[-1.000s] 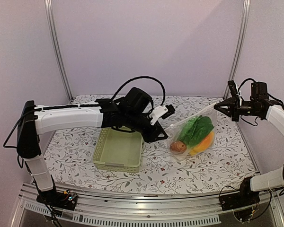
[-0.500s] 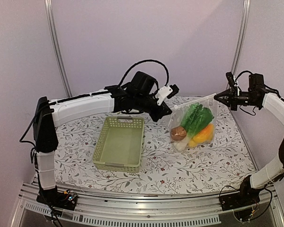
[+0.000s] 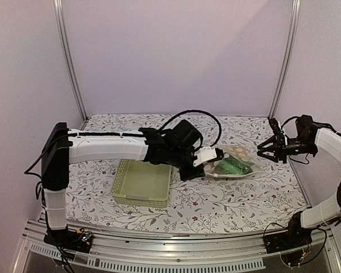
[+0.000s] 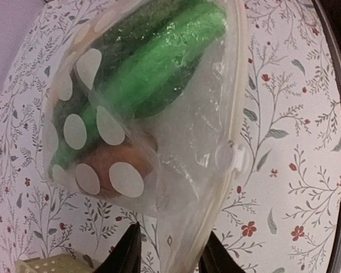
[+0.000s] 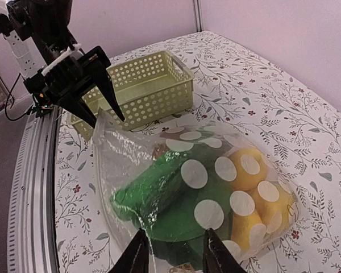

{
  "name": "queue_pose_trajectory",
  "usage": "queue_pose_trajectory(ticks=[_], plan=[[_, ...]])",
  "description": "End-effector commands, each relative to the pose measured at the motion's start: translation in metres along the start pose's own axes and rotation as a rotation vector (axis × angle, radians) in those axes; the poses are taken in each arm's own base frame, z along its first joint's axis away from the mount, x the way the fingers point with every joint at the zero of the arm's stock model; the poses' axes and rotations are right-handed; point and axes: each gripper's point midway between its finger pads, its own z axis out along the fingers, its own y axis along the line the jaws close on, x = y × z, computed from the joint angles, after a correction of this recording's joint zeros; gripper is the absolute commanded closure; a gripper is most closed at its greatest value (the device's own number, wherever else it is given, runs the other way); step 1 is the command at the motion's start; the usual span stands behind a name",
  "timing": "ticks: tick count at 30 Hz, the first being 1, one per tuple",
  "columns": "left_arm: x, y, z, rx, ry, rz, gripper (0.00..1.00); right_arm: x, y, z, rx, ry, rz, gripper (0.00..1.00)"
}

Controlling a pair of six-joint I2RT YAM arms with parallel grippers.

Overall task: Place the food in the zip-top bag and seal the zipper
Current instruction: Place the zipper food storage bag at the center of the board, then reset both arms

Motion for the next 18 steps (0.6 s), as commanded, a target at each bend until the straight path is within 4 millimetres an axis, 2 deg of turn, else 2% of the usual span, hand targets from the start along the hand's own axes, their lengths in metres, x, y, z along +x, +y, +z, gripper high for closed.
queue_pose_trajectory(ticks=[1,5,8,10,11,12,13,14,15,16,18], plan=[[-0.012,-0.029,-0.043,-0.07,0.014,0.089,0.63,0.0,0.062,-0.017,-0.074,0.056,-0.142,0.59],[-0.024,-0.023,-0.087,-0.118,-0.08,0.004,0.54,-0.02,0.081,-0.031,-0.027,0.051,-0.227,0.52],[-0.025,0.003,-0.123,-0.27,-0.154,-0.075,0.44,-0.048,0.075,-0.039,0.051,-0.001,-0.249,0.49],[-0.024,0.033,-0.151,-0.414,-0.213,-0.173,0.33,-0.068,0.054,-0.045,0.149,-0.037,-0.189,0.44],[-0.021,0.048,-0.167,-0.477,-0.239,-0.223,0.3,-0.078,0.044,-0.048,0.197,-0.06,-0.137,0.34],[-0.017,0.063,-0.183,-0.547,-0.26,-0.279,0.26,-0.088,0.034,-0.053,0.247,-0.078,-0.121,0.11],[-0.011,0.077,-0.199,-0.608,-0.283,-0.339,0.21,-0.098,0.023,-0.057,0.301,-0.104,-0.058,0.02],[-0.006,0.088,-0.214,-0.657,-0.304,-0.383,0.15,-0.108,0.013,-0.063,0.356,-0.131,-0.036,0.01],[0.002,0.098,-0.228,-0.708,-0.322,-0.438,0.03,-0.118,0.002,-0.071,0.426,-0.155,-0.044,0.01],[0.01,0.108,-0.242,-0.753,-0.342,-0.495,0.01,-0.129,-0.011,-0.082,0.518,-0.196,0.008,0.01],[0.032,0.122,-0.26,-0.813,-0.364,-0.606,0.0,-0.151,-0.023,-0.107,0.672,-0.284,0.049,0.01]])
